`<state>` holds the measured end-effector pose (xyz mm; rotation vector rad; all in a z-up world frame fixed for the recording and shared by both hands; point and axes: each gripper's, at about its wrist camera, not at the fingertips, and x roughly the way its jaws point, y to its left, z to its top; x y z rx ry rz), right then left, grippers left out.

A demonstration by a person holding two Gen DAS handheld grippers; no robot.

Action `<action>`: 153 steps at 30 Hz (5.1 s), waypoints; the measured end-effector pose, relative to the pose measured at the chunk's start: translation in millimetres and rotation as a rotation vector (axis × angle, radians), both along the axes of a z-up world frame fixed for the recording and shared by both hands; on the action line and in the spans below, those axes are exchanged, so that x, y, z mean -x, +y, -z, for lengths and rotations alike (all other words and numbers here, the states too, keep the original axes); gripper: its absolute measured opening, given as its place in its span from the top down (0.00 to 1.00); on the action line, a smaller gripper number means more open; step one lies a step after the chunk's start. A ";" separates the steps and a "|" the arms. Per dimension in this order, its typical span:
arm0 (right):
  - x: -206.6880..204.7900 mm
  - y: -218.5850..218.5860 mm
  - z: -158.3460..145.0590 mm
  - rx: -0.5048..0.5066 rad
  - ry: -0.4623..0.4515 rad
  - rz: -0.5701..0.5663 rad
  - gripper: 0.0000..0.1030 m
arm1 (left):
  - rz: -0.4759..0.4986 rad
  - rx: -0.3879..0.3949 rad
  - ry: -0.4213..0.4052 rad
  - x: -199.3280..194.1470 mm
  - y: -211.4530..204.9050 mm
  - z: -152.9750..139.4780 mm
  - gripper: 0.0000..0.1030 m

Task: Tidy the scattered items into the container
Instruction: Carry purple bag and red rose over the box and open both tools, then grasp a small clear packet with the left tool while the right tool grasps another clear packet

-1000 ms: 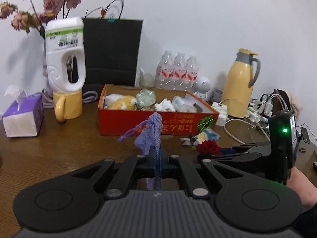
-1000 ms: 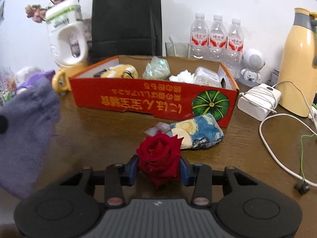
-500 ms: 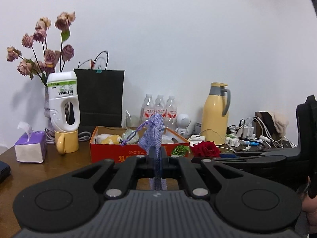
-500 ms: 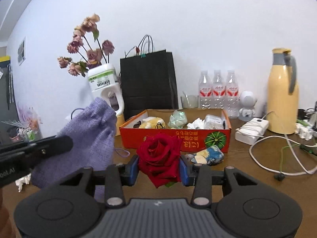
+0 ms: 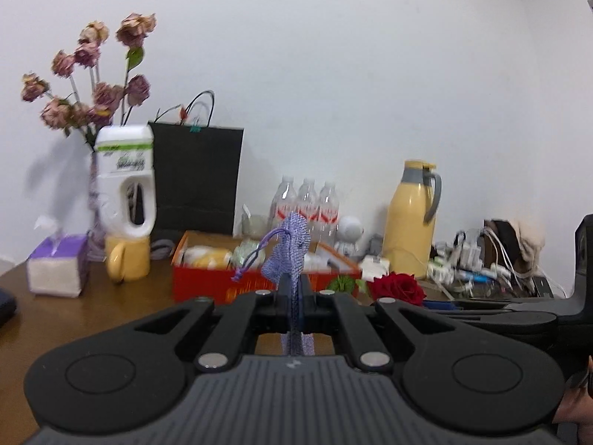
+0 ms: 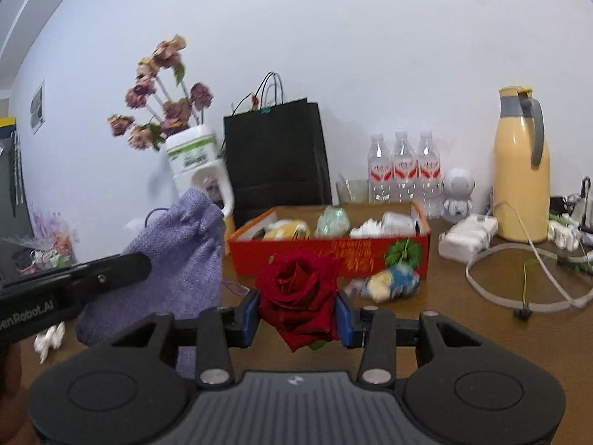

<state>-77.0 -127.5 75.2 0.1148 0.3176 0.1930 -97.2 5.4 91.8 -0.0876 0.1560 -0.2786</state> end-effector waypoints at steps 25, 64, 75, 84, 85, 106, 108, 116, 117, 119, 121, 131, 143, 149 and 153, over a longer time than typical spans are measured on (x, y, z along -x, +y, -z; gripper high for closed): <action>-358.4 -82.0 -18.7 0.062 0.643 0.058 0.61 | -0.014 0.111 0.617 -389.6 -46.5 20.4 0.94; -316.9 -39.8 -97.3 0.118 0.640 0.033 0.20 | -0.309 -0.287 0.641 -300.2 -20.1 -69.4 0.00; -180.9 -41.3 -35.6 0.108 0.316 0.059 0.16 | -0.183 -0.219 0.533 -190.0 1.8 1.6 0.00; -113.4 -60.8 17.0 0.078 0.184 0.069 0.16 | -0.141 -0.162 0.428 -142.9 10.2 43.4 0.00; -116.9 -61.8 20.1 0.088 0.196 0.072 0.16 | -0.133 -0.171 0.433 -150.0 6.8 44.0 0.00; -213.7 -102.7 58.9 0.019 0.352 0.019 0.89 | 0.176 -0.292 0.525 -256.8 -95.7 88.5 0.48; -205.0 -113.0 50.2 -0.009 0.332 0.028 0.90 | 0.162 -0.299 0.512 -260.1 -99.1 90.0 0.55; -193.4 -133.1 44.3 -0.069 0.342 0.014 0.92 | 0.142 -0.295 0.501 -259.9 -103.0 88.9 0.78; -192.4 -130.9 44.3 -0.077 0.348 -0.011 0.92 | 0.126 -0.295 0.501 -256.0 -101.6 87.3 0.78; -191.0 -121.3 45.6 -0.090 0.384 -0.080 0.92 | 0.088 -0.306 0.464 -241.8 -94.3 80.5 0.78; -188.1 -102.3 48.0 -0.071 0.416 -0.167 0.88 | 0.029 -0.320 0.394 -221.3 -78.2 74.2 0.78; -200.3 -93.7 50.3 0.124 0.300 0.013 0.50 | -0.145 -0.171 0.410 -179.1 -5.5 60.4 0.78; -221.1 -85.5 67.7 0.178 0.352 -0.001 0.87 | -0.149 -0.177 0.368 -161.5 -15.0 56.3 0.78; -150.9 -57.7 38.2 0.173 0.258 0.038 0.88 | -0.178 -0.218 0.258 -127.9 -28.4 42.8 0.78; -90.6 -33.5 11.3 0.132 0.149 0.023 0.88 | -0.192 -0.196 0.189 -98.2 -32.4 30.9 0.78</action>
